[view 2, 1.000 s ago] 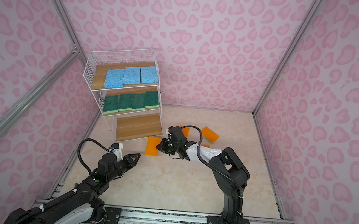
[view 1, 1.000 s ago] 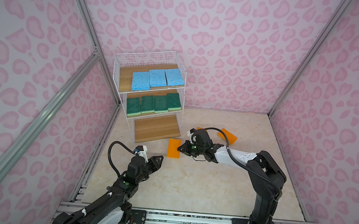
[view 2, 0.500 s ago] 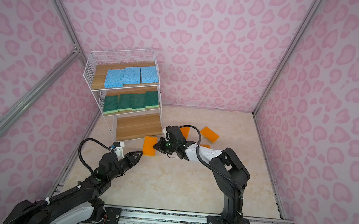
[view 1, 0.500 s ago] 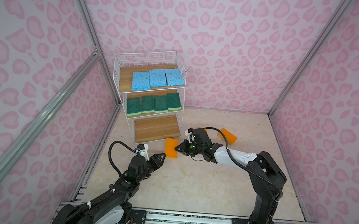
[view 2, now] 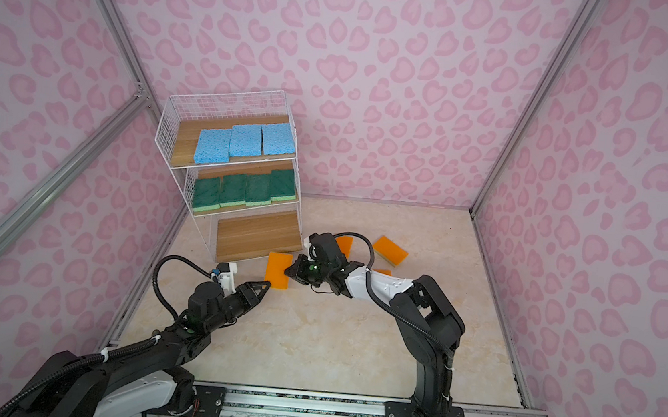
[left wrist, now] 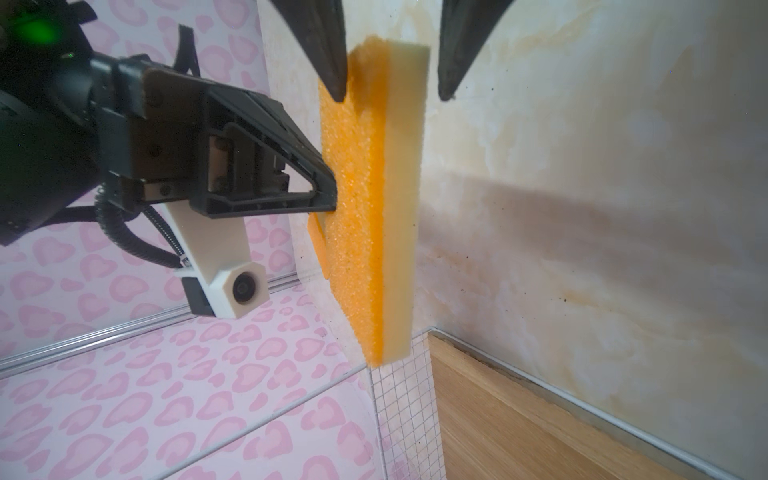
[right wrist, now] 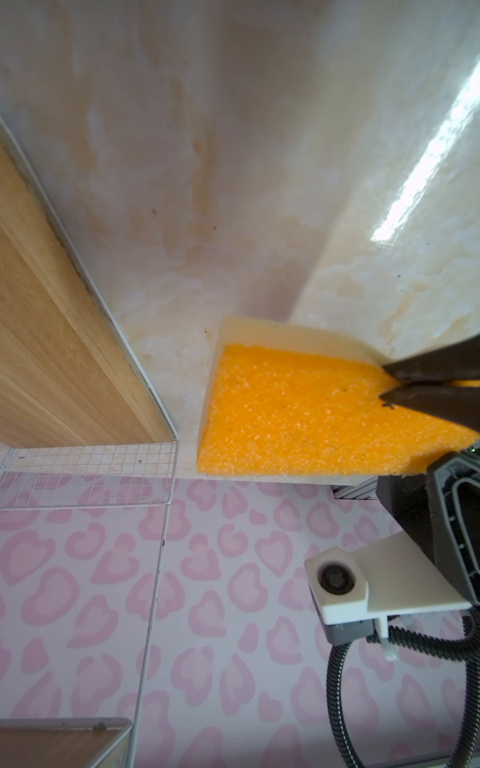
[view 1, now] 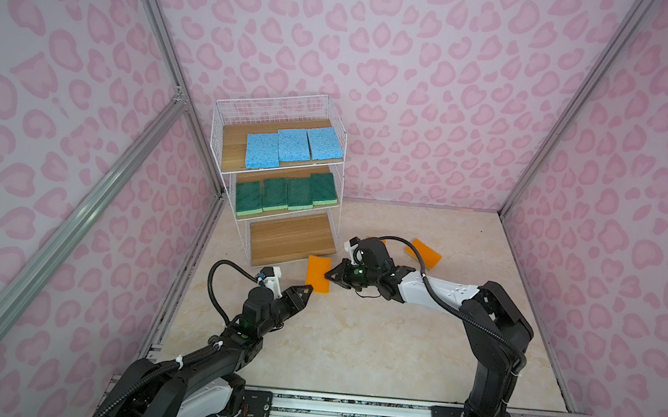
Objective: Place and organize the cleaning sponges onto the shelf
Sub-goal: 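Lift the orange sponge with the right gripper toward the left gripper, then close the left gripper on the orange sponge and open the right gripper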
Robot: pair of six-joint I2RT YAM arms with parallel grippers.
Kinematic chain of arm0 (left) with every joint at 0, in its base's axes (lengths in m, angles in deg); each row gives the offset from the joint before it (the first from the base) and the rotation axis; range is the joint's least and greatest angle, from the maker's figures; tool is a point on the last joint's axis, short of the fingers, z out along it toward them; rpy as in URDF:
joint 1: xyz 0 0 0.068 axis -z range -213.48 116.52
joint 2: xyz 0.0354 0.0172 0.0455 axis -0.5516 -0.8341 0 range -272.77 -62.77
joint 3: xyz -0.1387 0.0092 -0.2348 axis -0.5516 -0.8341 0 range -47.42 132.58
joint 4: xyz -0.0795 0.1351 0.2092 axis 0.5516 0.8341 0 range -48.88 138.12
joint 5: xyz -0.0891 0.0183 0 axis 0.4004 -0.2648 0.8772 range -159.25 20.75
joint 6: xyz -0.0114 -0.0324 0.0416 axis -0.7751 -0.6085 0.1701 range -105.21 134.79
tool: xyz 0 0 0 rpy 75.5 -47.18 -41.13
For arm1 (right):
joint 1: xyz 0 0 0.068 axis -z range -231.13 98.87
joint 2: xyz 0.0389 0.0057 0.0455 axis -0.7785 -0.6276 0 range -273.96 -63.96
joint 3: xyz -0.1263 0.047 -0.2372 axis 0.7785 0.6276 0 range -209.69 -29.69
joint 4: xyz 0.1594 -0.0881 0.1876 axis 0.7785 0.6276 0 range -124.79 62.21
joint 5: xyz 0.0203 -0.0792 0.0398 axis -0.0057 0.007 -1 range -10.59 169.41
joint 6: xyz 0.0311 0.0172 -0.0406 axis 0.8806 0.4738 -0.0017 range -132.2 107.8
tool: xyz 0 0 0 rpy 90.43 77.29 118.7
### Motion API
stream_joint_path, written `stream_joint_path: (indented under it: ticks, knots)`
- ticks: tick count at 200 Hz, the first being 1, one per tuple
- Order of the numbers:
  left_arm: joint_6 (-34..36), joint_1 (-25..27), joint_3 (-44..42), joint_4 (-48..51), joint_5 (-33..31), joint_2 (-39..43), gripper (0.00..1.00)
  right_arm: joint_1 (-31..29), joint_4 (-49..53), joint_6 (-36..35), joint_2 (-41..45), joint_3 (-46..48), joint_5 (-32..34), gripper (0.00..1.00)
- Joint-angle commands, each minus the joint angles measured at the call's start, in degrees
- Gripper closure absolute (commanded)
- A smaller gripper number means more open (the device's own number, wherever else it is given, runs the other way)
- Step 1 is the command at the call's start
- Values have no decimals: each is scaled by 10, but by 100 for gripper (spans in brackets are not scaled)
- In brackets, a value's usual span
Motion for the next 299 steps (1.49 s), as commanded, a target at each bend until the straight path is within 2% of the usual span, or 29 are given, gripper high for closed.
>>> stream_joint_path:
  ticks: [1,33,36,54,65,77,83,119,134,146,175,207,238,299]
  knots:
    - [-12,0,4,-40,3,-7,62,-2,-18,-1,4,-1,-4,100]
    - [-14,0,12,-39,-2,-11,63,-1,-20,0,4,1,-5,100]
    - [-14,0,12,-39,-1,-12,66,-2,-20,0,4,2,-6,100]
    - [-18,0,13,-43,-4,-17,71,-2,-21,0,4,3,-7,100]
    - [-21,0,13,-47,-4,-21,77,-1,-22,0,4,5,-7,100]
    - [-24,0,14,-50,-3,-26,92,-2,-23,0,4,7,-7,100]
    - [-25,0,14,-51,-2,-27,96,-2,-23,0,3,6,-7,100]
    - [-30,0,14,-53,-8,-34,97,0,-20,-4,3,3,-7,100]
    - [-35,0,11,-58,-16,-38,97,1,-19,-6,1,3,-7,96]
    - [-38,0,10,-69,-23,-43,96,4,-19,-7,-1,2,-7,91]
    - [-41,-2,19,-109,-24,-69,97,14,2,-28,-7,-13,-6,71]
    - [-41,-3,32,-143,-34,-91,96,31,36,-57,-4,-30,1,54]
    - [-38,-10,54,-151,-44,-115,97,52,38,-63,19,-8,3,51]
    - [-52,-32,112,-223,-41,-231,96,98,29,-74,93,78,0,51]
